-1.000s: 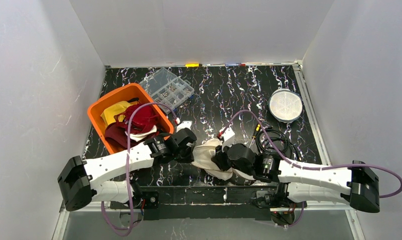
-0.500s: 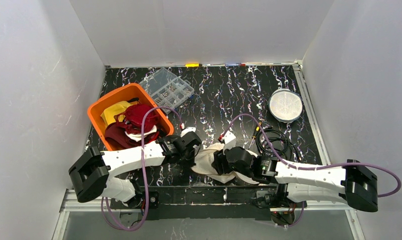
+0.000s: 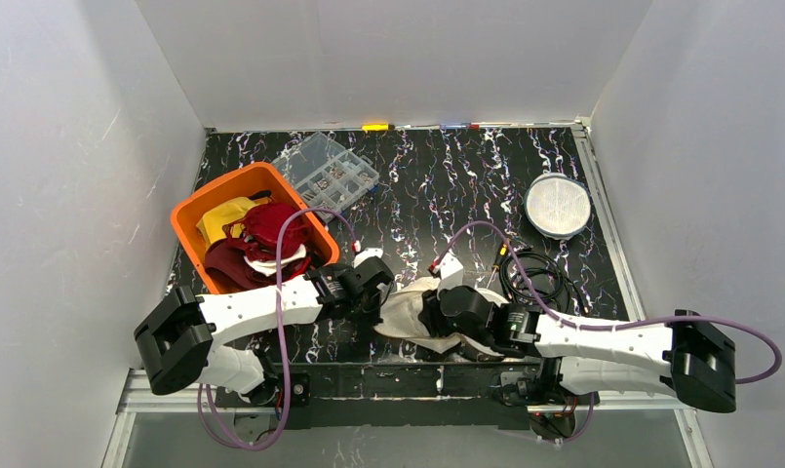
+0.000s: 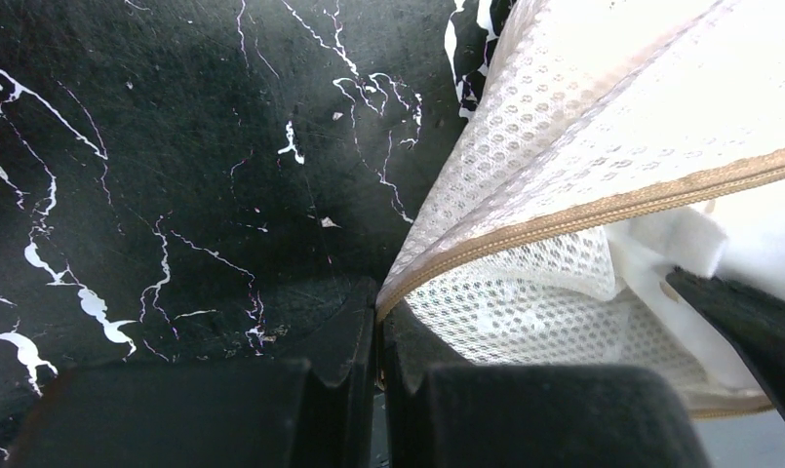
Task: Unzip the laundry bag and remove the bra
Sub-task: Pick up the bra from the laundry bag.
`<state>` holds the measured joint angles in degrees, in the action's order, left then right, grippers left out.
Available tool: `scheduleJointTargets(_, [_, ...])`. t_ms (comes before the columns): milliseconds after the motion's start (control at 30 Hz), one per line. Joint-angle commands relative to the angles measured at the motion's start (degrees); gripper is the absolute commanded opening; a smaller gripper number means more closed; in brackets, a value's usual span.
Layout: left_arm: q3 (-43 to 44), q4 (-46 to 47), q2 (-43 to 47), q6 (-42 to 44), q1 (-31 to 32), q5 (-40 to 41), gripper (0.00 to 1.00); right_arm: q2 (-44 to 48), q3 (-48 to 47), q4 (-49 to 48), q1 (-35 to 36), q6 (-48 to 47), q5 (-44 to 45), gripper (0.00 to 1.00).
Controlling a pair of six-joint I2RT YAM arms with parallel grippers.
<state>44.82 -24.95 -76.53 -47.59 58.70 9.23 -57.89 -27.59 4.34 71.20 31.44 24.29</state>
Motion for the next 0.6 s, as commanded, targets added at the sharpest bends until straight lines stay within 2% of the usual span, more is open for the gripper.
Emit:
scheduleJointTargets(0, [-0.52, -2.16, 0.74, 0.16, 0.41, 1.81, 0.00, -2.05, -2.17, -0.21, -0.52, -0.21, 0.20, 0.34])
scheduleJointTargets(133, [-0.61, -2.21, 1.72, 0.13, 0.51, 2.14, 0.00, -1.44, -3.23, -0.39, -0.45, -2.01, -2.19, 0.01])
scheduleJointTargets(367, [1.58, -2.68, 1.14, 1.63, 0.45, 3.45, 0.00, 7.83, -6.81, 0.79, -0.45, -10.06, -3.90, 0.01])
scheduleJointTargets(567, [7.45, -5.15, -3.51, 4.72, 0.37, 5.64, 0.00, 6.84, -12.22, 6.25, -0.45, -18.35, -13.17, 0.01])
